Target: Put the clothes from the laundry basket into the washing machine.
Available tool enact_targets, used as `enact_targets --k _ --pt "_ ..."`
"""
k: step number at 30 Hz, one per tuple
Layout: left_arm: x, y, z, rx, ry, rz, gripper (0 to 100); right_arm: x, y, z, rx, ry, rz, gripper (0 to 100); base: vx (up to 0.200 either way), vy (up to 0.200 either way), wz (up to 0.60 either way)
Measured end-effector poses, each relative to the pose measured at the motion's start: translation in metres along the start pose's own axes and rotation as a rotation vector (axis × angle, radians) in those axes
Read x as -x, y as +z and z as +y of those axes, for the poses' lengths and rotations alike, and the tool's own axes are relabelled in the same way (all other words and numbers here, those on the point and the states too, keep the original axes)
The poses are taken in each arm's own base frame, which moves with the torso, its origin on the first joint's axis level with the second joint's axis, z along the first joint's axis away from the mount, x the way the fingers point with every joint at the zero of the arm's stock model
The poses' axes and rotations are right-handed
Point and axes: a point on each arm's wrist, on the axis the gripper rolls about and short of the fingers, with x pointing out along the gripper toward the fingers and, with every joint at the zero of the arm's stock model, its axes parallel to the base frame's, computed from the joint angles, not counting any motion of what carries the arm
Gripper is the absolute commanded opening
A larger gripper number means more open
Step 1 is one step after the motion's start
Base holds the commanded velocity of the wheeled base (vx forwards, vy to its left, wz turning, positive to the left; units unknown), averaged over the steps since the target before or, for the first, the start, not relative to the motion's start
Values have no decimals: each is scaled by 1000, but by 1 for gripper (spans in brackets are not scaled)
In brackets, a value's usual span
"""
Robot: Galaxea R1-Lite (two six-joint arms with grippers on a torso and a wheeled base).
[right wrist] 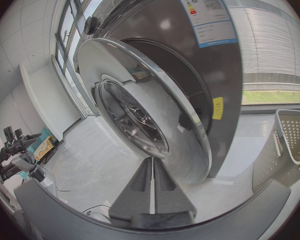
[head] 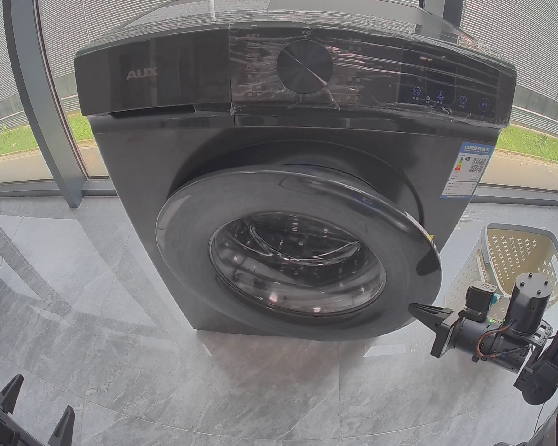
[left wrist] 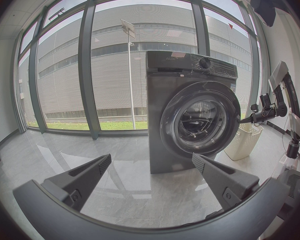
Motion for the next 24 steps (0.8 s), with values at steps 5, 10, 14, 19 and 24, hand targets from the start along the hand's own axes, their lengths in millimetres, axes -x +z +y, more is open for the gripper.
enact_targets --k 5,10,14,19,24 --pt "0 0 0 0 1 0 100 -5 4 1 6 7 -22 0 0 0 0" --pt "0 0 0 0 1 0 100 -12 12 0 11 1 -64 0 0 0 0" --pt "0 0 0 -1 0 0 100 -16 18 -3 9 -34 -96 0 0 0 0" --pt "0 0 0 -1 1 0 100 -14 14 -2 -4 -46 -83 0 0 0 0" --pt "0 0 0 -1 0 0 100 -5 2 5 -3 -12 -18 0 0 0 0"
